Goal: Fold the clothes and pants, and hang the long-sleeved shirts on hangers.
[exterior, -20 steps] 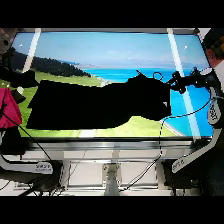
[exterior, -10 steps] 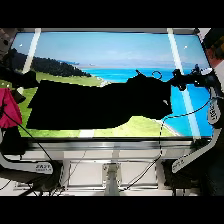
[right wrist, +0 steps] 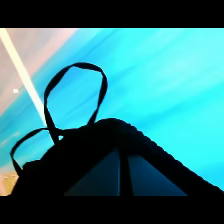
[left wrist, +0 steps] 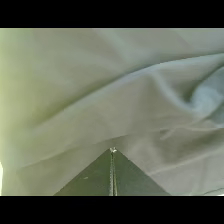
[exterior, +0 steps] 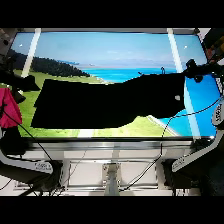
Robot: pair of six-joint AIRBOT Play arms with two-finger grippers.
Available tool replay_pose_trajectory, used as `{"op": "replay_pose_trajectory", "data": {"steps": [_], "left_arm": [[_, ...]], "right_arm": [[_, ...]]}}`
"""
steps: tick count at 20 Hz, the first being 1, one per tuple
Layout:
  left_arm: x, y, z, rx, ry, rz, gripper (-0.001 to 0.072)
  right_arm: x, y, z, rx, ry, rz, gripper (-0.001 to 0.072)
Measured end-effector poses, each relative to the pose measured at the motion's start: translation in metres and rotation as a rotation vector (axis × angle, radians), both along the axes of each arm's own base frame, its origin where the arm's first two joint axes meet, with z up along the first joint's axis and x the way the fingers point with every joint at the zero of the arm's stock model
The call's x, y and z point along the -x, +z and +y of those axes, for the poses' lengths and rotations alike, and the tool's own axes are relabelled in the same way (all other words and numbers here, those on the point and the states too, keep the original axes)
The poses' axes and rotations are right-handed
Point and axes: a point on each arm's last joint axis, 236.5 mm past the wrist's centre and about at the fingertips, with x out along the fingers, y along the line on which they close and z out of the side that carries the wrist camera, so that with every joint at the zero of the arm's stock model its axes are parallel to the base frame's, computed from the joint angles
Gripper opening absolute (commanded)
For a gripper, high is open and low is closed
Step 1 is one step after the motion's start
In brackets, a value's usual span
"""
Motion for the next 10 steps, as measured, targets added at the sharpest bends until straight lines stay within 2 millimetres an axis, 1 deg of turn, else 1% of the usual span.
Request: {"op": "replay_pose_trajectory", "data": {"steps": [2,3,4,5,8,10], "left_arm": [[0.015,-0.006,0.016,0.036,0.04,0.052,0.0005],[0.022,-0.009,0.021,0.064,0.068,0.081,0.0079],[0.028,-0.012,0.026,0.095,0.099,0.104,0.0299],[0.032,-0.015,0.03,0.125,0.133,0.128,0.0403],[0.04,-0.03,0.039,0.182,0.207,0.185,0.0402],[0.038,-0.042,0.044,0.2,0.252,0.205,0.0402]], "right_arm": [[0.004,-0.001,-0.003,0.023,0.024,0.014,0.0013],[0.005,-0.002,-0.004,0.03,0.031,0.018,0.0013],[0.007,-0.003,-0.005,0.035,0.04,0.024,0.0013],[0.008,-0.003,-0.005,0.039,0.045,0.027,0.0013],[0.012,-0.003,-0.004,0.04,0.065,0.039,0.0013],[0.014,-0.004,-0.002,0.041,0.08,0.044,0.0014]]}}
